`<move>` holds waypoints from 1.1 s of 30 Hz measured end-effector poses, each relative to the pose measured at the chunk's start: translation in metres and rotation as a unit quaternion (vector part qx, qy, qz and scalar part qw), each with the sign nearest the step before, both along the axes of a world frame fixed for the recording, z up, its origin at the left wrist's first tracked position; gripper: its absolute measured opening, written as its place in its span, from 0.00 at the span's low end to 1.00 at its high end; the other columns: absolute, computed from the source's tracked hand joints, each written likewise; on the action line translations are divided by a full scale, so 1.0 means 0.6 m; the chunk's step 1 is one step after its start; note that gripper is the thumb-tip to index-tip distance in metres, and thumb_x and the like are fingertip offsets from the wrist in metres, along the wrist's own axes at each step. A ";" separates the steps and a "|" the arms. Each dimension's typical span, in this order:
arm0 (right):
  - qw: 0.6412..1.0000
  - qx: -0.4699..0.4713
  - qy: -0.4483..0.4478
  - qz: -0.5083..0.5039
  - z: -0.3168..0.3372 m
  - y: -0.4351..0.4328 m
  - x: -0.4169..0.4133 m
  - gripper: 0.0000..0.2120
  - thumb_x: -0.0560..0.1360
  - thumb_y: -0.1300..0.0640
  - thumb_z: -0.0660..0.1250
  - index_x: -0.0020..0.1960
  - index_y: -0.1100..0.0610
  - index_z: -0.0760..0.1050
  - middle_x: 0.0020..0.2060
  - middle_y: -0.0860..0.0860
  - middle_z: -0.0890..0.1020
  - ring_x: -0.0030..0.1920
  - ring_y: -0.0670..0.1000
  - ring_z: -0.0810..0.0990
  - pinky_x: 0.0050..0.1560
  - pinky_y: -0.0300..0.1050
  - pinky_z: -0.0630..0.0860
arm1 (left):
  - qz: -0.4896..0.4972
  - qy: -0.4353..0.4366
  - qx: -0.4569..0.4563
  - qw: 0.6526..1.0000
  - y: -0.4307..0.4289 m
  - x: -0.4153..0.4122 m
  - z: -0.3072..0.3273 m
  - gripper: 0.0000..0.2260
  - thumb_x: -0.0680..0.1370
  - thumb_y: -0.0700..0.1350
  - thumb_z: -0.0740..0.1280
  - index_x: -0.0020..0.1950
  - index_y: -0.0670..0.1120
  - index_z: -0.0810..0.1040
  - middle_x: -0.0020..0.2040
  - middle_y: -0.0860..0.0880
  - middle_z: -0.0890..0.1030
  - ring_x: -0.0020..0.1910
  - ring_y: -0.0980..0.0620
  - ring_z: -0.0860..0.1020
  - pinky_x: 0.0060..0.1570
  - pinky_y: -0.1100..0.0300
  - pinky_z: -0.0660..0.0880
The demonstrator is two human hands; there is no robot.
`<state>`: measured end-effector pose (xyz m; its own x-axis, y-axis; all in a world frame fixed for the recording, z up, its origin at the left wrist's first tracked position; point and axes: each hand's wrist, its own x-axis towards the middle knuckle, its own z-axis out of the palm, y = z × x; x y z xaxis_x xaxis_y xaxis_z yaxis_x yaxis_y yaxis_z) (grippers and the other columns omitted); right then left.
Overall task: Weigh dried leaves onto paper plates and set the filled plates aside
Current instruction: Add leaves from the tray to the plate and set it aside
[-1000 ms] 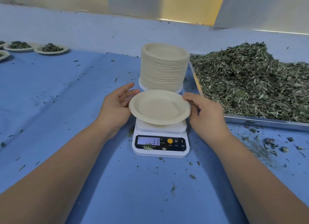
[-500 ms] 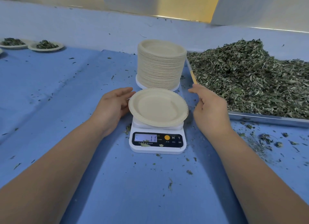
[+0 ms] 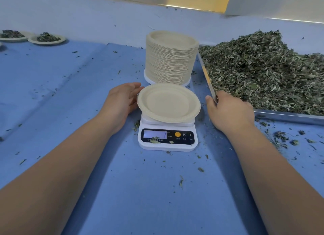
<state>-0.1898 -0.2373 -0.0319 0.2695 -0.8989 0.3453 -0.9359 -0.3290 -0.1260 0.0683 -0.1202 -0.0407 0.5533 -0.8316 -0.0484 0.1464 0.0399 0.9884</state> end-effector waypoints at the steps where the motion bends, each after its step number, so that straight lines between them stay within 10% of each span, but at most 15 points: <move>1: 1.000 0.001 0.006 0.000 -0.001 -0.001 0.000 0.19 0.83 0.41 0.52 0.45 0.55 0.67 0.32 0.49 0.72 0.35 0.56 0.69 0.48 0.53 0.65 | 0.002 0.001 0.000 1.000 0.000 0.000 0.000 0.13 0.85 0.46 0.58 0.64 0.46 0.78 0.61 0.48 0.85 0.58 0.53 0.84 0.58 0.57 0.79; 10: 1.000 -0.023 0.002 0.014 -0.009 -0.013 -0.005 0.19 0.82 0.42 0.55 0.42 0.55 0.66 0.30 0.49 0.72 0.28 0.49 0.65 0.44 0.51 0.64 | 0.011 0.007 0.004 1.000 -0.001 -0.002 0.001 0.14 0.84 0.45 0.60 0.67 0.44 0.78 0.60 0.47 0.85 0.58 0.52 0.84 0.57 0.57 0.80; 16: 0.998 -0.049 0.014 0.021 -0.014 -0.012 -0.002 0.19 0.81 0.42 0.58 0.51 0.59 0.74 0.50 0.56 0.80 0.54 0.60 0.77 0.54 0.55 0.69 | 0.013 -0.029 0.005 0.999 0.003 -0.008 0.003 0.10 0.82 0.42 0.64 0.62 0.47 0.81 0.57 0.47 0.85 0.49 0.55 0.82 0.52 0.59 0.78; 19: 0.999 -0.039 0.019 0.017 -0.013 -0.015 -0.004 0.19 0.81 0.41 0.57 0.51 0.58 0.73 0.50 0.56 0.80 0.54 0.60 0.78 0.55 0.55 0.69 | 0.024 -0.181 0.002 0.983 0.011 -0.016 0.004 0.14 0.83 0.44 0.63 0.67 0.54 0.79 0.68 0.52 0.79 0.64 0.60 0.75 0.69 0.55 0.72; 23: 0.999 -0.016 0.037 -0.005 -0.008 -0.021 -0.013 0.18 0.79 0.41 0.58 0.50 0.56 0.74 0.43 0.53 0.79 0.44 0.58 0.76 0.52 0.54 0.67 | -0.063 -0.480 -0.136 0.864 0.037 -0.048 0.028 0.15 0.82 0.47 0.63 0.65 0.59 0.81 0.80 0.59 0.58 0.80 0.64 0.51 0.78 0.67 0.52; 27: 0.999 0.004 0.050 -0.007 -0.007 -0.024 -0.017 0.14 0.77 0.42 0.61 0.43 0.53 0.72 0.33 0.49 0.74 0.37 0.56 0.73 0.47 0.50 0.61 | -0.144 -0.674 -0.185 0.701 0.054 -0.102 0.042 0.15 0.78 0.47 0.67 0.63 0.53 0.85 0.83 0.46 0.61 0.83 0.46 0.50 0.76 0.36 0.60; 33: 0.999 0.004 0.045 -0.002 -0.005 -0.022 -0.017 0.13 0.76 0.43 0.63 0.42 0.53 0.70 0.33 0.49 0.74 0.35 0.56 0.72 0.48 0.51 0.61 | -0.208 -0.744 -0.140 0.619 0.060 -0.137 0.031 0.14 0.79 0.48 0.62 0.49 0.53 0.89 0.83 0.47 0.60 0.84 0.41 0.45 0.81 0.40 0.47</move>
